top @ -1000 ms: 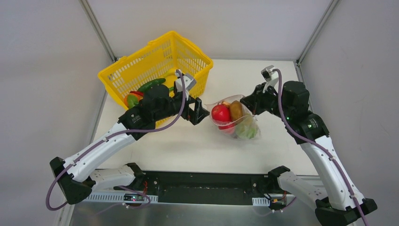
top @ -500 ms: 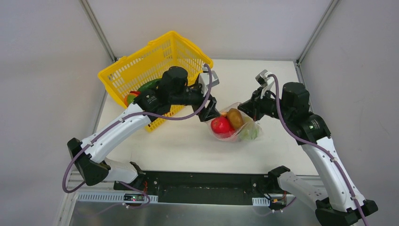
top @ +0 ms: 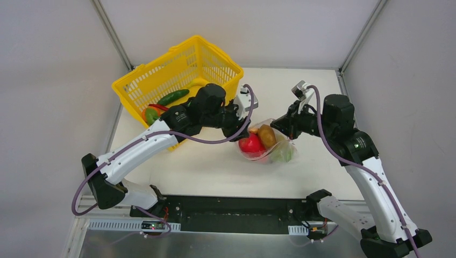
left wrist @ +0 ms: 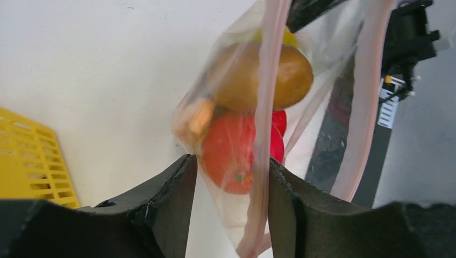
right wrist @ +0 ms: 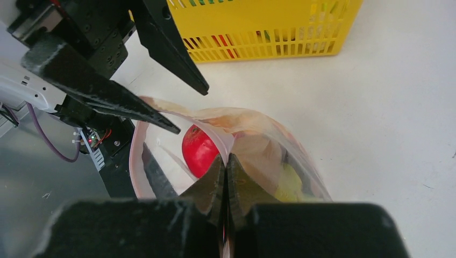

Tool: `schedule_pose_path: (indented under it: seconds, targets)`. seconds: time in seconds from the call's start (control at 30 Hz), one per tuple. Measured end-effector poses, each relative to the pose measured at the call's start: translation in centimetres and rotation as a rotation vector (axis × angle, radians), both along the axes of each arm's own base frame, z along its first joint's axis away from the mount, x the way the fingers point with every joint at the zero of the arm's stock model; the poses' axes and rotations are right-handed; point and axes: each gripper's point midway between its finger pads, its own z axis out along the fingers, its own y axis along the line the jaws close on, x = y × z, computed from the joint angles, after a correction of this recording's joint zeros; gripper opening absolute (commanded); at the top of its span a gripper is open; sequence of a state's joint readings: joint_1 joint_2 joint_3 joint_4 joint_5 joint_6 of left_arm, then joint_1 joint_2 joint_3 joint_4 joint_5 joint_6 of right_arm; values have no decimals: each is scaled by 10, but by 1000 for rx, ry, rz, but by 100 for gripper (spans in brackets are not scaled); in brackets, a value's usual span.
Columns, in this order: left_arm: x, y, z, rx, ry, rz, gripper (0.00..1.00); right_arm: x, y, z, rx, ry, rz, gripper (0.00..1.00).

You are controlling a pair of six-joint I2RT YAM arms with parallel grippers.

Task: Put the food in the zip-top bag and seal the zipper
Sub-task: Zip the zipper food storage bag at the center of the board.

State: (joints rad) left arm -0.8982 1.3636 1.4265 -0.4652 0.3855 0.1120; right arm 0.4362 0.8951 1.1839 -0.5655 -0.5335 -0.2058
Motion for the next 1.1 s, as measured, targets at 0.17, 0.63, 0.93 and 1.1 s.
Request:
schedule_pose_path:
  seconds: [0.17,0.63,0.93,1.1]
  targets:
    - [9,3,-3,36,-48,71,33,-6,3,2,20,13,26,0]
    - [1,8,-1,58,-60,88,0,-19,10,8,67,53,80,4]
    - [-39,51,14,103,92,145,0,-35,29,31,187,72,221,12]
    - [-45,76,12,124,159,242,0,-30,39,42,246,69,257,42]
